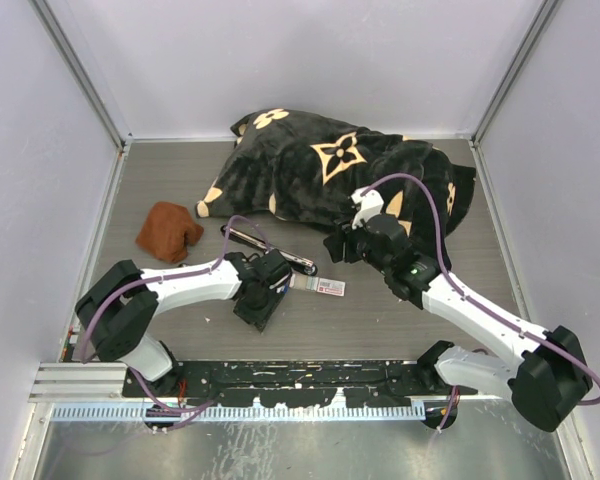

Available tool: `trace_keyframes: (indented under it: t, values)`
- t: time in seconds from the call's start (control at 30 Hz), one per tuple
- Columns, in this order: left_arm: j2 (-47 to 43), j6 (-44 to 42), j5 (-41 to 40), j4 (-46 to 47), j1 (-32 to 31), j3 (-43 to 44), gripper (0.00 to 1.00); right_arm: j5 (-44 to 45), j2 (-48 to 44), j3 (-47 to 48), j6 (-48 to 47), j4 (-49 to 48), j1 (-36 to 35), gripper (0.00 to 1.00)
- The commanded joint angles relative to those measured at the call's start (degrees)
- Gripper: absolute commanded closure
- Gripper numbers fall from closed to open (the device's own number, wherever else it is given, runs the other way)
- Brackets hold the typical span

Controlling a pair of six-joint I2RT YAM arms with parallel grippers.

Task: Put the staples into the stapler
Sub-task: Place the staple at the center of the board, then pick up the staple from the center of the board.

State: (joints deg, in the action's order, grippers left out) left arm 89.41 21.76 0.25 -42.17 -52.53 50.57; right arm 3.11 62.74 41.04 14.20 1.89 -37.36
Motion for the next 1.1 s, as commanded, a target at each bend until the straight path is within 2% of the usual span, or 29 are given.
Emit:
trace_keyframes:
  t: [0.0,0.2,0.3,0.77,1.07]
  values:
    - [0.94,-1.46,-0.94,-1.84,-0.56,2.82,0.57,3.74,-3.59,-0.70,1.18,-2.29,0.95,0.39]
    - [0.77,-1.10,-2.31,-2.29,-0.64,3.04,0.43,2.98,-3.78,-0.87,1.44,-2.29,1.28,0.39]
    - [0.36,-1.05,-2.68,-1.70,-0.67,2.90,0.40,2.69,-3.75,-0.84,1.45,-2.30,1.42,0.39]
    - [-0.94,-1.42,-2.30,5.22,-0.64,2.02,0.38,1.90,-2.88,-0.66,1.54,-2.42,1.51,0.38]
    - [-0.69,-1.35,-3.00,3.94,-0.64,1.57,0.46,1.72,-2.88,-0.69,1.54,-2.37,1.68,0.38]
